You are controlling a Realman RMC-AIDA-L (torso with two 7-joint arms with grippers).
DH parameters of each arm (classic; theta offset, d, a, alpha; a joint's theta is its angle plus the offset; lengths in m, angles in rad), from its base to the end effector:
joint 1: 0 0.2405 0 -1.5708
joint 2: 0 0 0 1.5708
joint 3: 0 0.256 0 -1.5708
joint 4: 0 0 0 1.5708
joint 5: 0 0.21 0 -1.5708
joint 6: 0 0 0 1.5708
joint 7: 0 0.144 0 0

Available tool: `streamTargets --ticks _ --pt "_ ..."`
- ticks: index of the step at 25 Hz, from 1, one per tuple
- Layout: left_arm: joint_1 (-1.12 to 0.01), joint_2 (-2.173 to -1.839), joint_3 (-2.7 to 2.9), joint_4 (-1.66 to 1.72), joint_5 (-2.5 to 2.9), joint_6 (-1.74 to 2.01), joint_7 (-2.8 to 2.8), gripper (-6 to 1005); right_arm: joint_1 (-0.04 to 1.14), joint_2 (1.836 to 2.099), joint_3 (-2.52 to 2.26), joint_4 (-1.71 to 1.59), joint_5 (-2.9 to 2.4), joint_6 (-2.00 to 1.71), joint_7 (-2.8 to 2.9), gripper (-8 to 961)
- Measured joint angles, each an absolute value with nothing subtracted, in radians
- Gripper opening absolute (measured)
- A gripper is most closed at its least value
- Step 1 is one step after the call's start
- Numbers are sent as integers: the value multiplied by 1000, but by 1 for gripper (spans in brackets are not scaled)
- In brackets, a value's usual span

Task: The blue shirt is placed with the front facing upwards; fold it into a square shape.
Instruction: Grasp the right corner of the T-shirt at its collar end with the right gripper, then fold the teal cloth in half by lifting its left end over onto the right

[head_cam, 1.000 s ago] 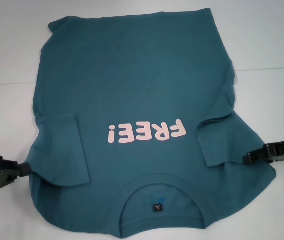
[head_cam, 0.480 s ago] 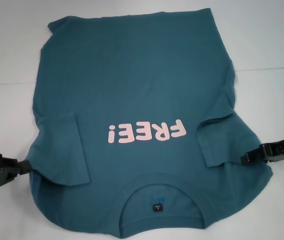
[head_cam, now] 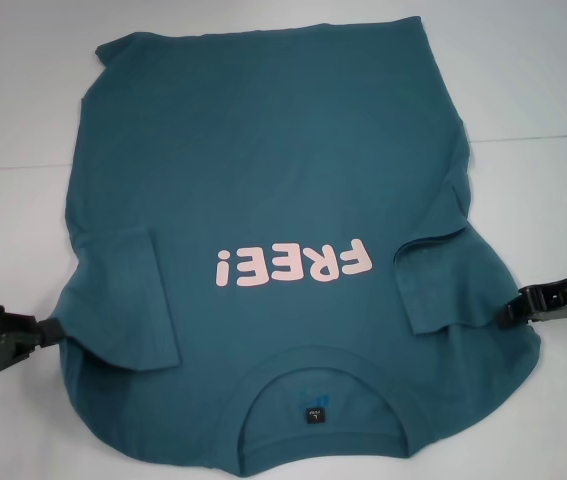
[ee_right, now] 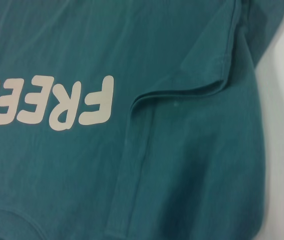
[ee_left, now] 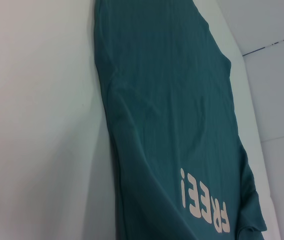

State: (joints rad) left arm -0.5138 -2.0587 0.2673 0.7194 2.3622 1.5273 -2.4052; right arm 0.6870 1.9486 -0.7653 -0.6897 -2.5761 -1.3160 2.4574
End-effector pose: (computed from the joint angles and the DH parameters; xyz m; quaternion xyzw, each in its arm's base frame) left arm -0.3324 0.3194 0.0449 -0.6433 -0.7078 -0.2624 0.1278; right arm 0.3100 0.3830 0.0445 -0.7782 0.5921 -0.0240 0.2079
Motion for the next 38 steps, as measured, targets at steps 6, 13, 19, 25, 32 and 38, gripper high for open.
streamTargets --ticks 6,13,19,25,32,38 --pt "-514 -2058 267 719 2362 1527 -2405 25 684 1944 -761 -702 -2576 -1337 2460 74" --pt "-513 -2051 288 754 2421 1600 -2383 26 654 1941 -753 -817 -2587 -1464 2477 60" --pt "-507 -2051 295 833 2509 1695 -2381 28 620 1939 -752 -924 -2624 -1582 2503 61" --pt "-482 -2052 320 877 2559 1777 -2379 29 598 1939 -755 -936 -2661 -1662 2497 60" --pt "-427 -2064 333 934 2592 1872 -2367 30 555 1946 -753 -970 -2695 -1731 2480 61" --pt "-399 -2068 339 953 2593 1896 -2364 32 539 1952 -750 -985 -2691 -1763 2465 61"
